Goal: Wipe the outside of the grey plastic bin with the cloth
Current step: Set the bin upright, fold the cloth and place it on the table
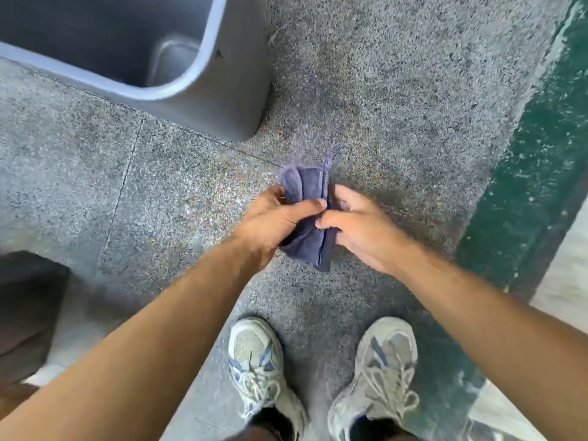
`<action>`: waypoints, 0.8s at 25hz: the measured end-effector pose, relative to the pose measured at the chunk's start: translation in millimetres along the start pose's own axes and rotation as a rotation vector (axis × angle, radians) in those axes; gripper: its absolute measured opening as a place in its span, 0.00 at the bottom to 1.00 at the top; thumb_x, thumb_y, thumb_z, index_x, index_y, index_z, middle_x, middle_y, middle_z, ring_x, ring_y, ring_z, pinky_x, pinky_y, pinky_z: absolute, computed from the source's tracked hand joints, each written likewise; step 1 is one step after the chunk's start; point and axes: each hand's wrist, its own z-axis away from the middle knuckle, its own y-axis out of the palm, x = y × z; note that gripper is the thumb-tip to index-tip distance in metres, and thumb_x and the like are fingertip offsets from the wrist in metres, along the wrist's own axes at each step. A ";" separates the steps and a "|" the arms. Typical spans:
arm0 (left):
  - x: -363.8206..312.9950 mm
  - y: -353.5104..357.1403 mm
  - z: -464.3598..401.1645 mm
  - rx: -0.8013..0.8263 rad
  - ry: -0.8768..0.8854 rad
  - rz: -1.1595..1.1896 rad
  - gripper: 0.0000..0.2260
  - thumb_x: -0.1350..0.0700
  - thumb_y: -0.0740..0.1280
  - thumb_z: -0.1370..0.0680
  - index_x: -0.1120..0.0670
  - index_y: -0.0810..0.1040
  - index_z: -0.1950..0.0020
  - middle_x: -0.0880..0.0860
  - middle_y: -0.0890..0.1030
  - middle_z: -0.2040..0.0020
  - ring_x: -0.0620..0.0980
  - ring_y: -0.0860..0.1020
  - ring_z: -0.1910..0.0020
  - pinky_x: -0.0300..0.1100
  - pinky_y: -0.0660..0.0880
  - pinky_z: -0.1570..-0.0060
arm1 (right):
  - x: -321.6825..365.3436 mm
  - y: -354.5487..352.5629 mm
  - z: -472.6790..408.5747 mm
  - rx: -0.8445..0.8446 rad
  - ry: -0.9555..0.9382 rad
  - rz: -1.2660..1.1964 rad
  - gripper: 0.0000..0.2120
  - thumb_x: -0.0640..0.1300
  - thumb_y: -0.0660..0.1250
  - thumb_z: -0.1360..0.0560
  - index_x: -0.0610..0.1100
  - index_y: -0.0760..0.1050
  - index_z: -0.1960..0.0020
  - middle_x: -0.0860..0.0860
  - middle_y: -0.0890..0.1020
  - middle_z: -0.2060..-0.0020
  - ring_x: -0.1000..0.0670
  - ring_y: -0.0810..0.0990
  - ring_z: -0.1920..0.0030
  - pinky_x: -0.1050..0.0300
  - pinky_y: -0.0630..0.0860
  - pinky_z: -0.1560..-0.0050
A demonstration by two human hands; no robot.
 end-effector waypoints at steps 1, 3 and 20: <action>1.4 1.8 10.6 0.012 -0.016 -0.007 0.17 0.64 0.78 0.30 0.60 0.79 0.43 0.54 0.87 0.54 0.52 0.86 0.55 0.42 0.81 0.53 | -1.2 1.5 13.5 0.015 0.006 0.002 0.30 0.32 0.68 0.35 0.42 0.75 0.33 0.43 0.83 0.40 0.41 0.82 0.37 0.37 0.75 0.33; -0.9 4.4 36.5 0.026 -0.041 -0.024 0.28 0.62 0.79 0.36 0.61 0.77 0.37 0.57 0.87 0.48 0.55 0.86 0.49 0.47 0.82 0.47 | 0.2 5.7 43.8 0.023 0.010 0.011 0.32 0.30 0.68 0.35 0.42 0.74 0.32 0.43 0.82 0.38 0.40 0.81 0.36 0.36 0.75 0.33; -102.5 0.0 389.0 0.035 -0.063 0.103 0.26 0.60 0.80 0.32 0.64 0.77 0.37 0.63 0.85 0.42 0.61 0.83 0.41 0.54 0.79 0.38 | 151.4 122.7 391.1 0.030 0.194 -0.258 0.31 0.20 0.60 0.24 0.34 0.64 0.23 0.45 0.82 0.41 0.47 0.81 0.39 0.52 0.76 0.34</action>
